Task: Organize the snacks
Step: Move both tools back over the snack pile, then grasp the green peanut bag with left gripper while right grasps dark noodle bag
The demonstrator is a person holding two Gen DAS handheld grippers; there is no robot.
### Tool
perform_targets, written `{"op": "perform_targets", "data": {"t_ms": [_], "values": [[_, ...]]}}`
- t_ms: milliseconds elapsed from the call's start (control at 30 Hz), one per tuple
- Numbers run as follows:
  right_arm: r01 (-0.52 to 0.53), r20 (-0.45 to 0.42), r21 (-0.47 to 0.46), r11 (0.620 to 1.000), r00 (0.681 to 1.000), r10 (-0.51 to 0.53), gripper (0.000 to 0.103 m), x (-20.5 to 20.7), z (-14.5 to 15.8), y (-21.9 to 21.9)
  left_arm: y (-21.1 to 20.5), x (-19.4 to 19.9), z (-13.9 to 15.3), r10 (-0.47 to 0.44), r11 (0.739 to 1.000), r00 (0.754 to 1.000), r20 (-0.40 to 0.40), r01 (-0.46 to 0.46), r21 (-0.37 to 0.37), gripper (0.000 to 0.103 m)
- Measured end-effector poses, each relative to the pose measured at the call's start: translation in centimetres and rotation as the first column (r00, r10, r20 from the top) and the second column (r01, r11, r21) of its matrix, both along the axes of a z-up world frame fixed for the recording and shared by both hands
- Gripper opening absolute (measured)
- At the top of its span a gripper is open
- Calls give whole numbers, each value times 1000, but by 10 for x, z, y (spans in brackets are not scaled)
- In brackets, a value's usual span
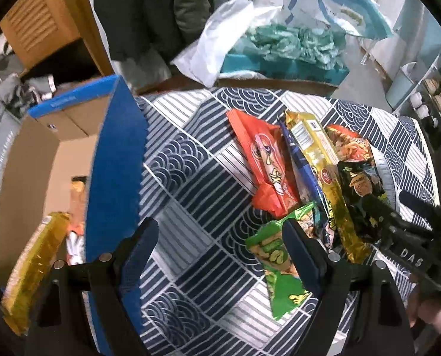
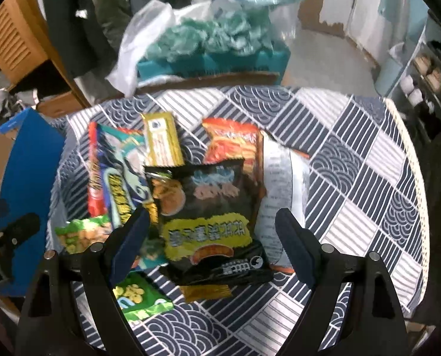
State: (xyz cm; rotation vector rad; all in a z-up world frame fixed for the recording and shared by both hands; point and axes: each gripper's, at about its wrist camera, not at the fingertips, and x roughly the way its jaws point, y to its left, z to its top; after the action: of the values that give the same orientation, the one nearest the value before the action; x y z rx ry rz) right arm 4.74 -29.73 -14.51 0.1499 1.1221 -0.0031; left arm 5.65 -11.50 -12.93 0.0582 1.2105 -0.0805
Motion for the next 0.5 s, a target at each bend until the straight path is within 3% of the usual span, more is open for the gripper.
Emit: {"op": "perform_targets", "data": {"t_ms": [167,333,500], "values": [[1,-26,29,1000,1000,0,86,5,-12,-4,-1,3,-8,20,998,999,-47,-23,-59,86],[-44,-38,38,998,998,45,86,8,-17,3,-3,2,-11,20,998,998,-55,-24,-66,86],[-92,-66,-23,995,994,91,86,12,-29,16,-5,2,-14,8,998,999,-53,-11,-54,86]]}}
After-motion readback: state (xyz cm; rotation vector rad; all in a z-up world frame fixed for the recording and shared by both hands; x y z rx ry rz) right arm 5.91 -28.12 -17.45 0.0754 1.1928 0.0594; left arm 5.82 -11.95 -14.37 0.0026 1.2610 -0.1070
